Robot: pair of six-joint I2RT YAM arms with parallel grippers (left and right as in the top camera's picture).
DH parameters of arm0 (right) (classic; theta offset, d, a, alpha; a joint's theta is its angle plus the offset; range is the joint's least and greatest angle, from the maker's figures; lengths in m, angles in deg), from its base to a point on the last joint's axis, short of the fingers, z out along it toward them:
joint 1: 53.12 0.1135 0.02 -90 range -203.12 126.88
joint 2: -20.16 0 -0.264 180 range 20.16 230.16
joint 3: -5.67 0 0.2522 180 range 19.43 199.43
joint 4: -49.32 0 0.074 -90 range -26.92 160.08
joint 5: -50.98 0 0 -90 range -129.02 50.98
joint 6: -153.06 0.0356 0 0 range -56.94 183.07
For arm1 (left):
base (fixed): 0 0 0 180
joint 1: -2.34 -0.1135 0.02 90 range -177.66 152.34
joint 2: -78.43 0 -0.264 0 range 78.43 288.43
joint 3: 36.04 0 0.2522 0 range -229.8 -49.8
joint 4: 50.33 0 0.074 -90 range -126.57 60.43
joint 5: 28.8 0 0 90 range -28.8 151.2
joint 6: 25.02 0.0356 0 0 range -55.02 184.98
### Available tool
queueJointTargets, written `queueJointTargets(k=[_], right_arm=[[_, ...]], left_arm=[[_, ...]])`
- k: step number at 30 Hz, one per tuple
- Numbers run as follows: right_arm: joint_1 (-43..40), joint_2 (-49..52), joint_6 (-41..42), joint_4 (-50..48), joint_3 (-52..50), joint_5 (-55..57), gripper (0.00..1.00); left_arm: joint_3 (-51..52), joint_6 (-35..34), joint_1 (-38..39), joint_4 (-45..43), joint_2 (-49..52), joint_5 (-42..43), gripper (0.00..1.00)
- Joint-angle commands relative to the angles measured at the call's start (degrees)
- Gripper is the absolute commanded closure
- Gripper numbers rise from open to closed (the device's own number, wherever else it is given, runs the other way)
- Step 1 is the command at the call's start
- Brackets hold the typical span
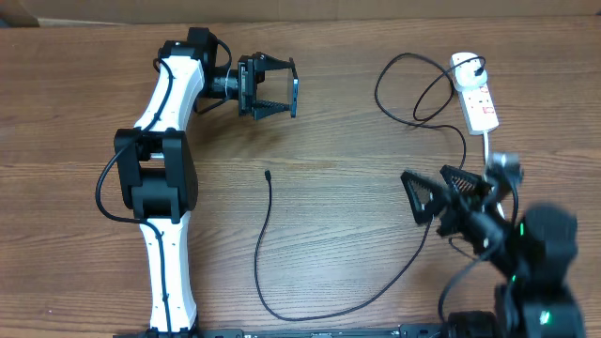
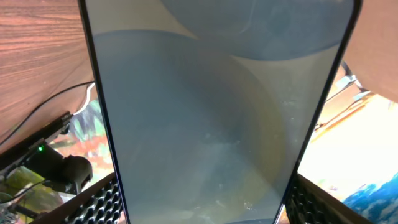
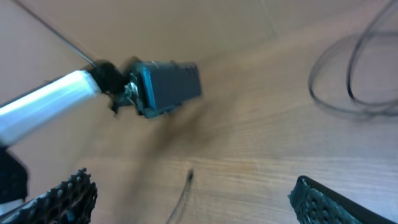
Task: Plug charger to phone and switch on socket
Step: 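Move the right gripper toward the phone held by the left gripper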
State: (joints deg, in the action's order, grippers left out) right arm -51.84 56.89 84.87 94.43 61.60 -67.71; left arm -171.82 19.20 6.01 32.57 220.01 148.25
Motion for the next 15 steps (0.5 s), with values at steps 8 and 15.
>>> queueJointTargets(k=[8, 15], right_arm=[[2.82, 20.85, 0.92, -10.36, 10.49, -23.28, 0.00], [15.87, 29.00, 0.44, -1.99, 19.17, 5.53, 0.00]], left_arm=[[-1.90, -4.24, 0.11, 0.07, 0.37, 3.54, 0.29], [-1.90, -5.18, 0.11, 0.07, 0.37, 3.54, 0.29]])
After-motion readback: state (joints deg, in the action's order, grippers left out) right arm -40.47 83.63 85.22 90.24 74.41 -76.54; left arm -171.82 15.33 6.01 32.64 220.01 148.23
